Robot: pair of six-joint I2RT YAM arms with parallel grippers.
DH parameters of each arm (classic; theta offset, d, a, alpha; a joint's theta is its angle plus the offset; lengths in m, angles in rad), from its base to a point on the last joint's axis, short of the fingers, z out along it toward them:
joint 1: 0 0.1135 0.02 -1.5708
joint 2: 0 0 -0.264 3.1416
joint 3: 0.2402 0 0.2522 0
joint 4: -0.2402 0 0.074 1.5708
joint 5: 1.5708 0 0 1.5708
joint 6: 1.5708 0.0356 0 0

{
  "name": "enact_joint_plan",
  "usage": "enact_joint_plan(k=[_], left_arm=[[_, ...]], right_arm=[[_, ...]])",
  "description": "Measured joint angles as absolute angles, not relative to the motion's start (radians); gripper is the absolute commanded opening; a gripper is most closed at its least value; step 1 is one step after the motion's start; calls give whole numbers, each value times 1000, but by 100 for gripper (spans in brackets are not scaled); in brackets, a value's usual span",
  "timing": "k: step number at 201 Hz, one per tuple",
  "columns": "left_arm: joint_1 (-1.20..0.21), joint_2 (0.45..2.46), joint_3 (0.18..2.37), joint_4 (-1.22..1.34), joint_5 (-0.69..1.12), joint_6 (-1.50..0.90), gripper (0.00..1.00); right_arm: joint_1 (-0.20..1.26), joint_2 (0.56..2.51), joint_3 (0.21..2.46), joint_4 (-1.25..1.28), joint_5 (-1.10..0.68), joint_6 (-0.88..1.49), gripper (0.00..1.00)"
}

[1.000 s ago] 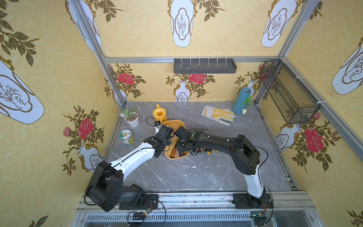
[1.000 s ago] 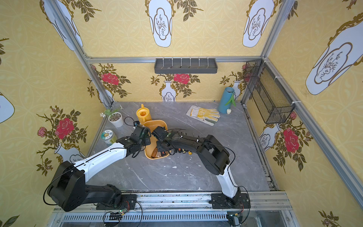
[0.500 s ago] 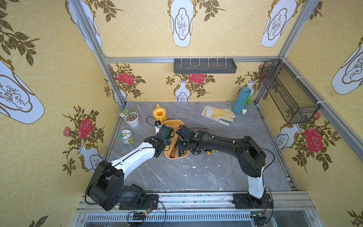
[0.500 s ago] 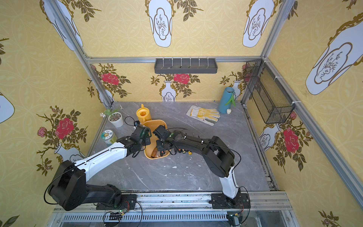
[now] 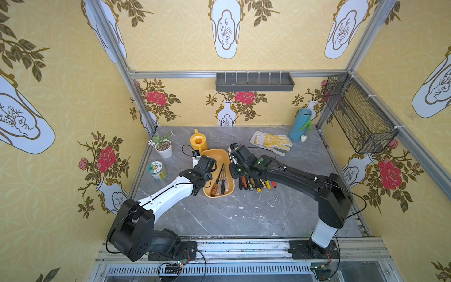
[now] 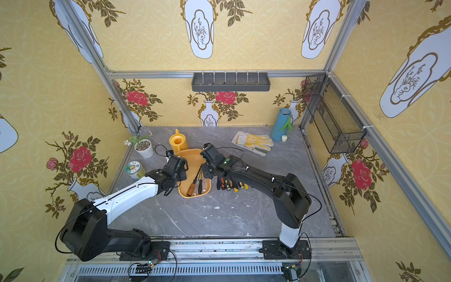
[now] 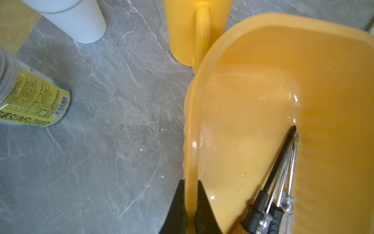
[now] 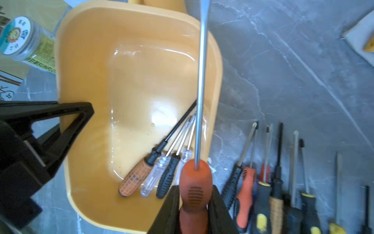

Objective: Take out the screwdriver from the storage box
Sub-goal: Pick up the screwdriver from the storage box, then place the screwdriver at the center of the board.

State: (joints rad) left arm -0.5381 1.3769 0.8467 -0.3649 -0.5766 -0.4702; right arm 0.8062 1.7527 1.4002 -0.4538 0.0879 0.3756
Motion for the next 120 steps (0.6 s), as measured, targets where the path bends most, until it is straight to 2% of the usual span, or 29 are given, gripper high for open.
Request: enact_joint_plan(k=[48,120], left_arm=[[-538,1377,847,-364,-577,-468,0],[-538,1376,851,-365,-576,-466,0]], right_arm=[[668,1741,1426,-608,89,297,0],[557,1819,1456,-855,165,205,0]])
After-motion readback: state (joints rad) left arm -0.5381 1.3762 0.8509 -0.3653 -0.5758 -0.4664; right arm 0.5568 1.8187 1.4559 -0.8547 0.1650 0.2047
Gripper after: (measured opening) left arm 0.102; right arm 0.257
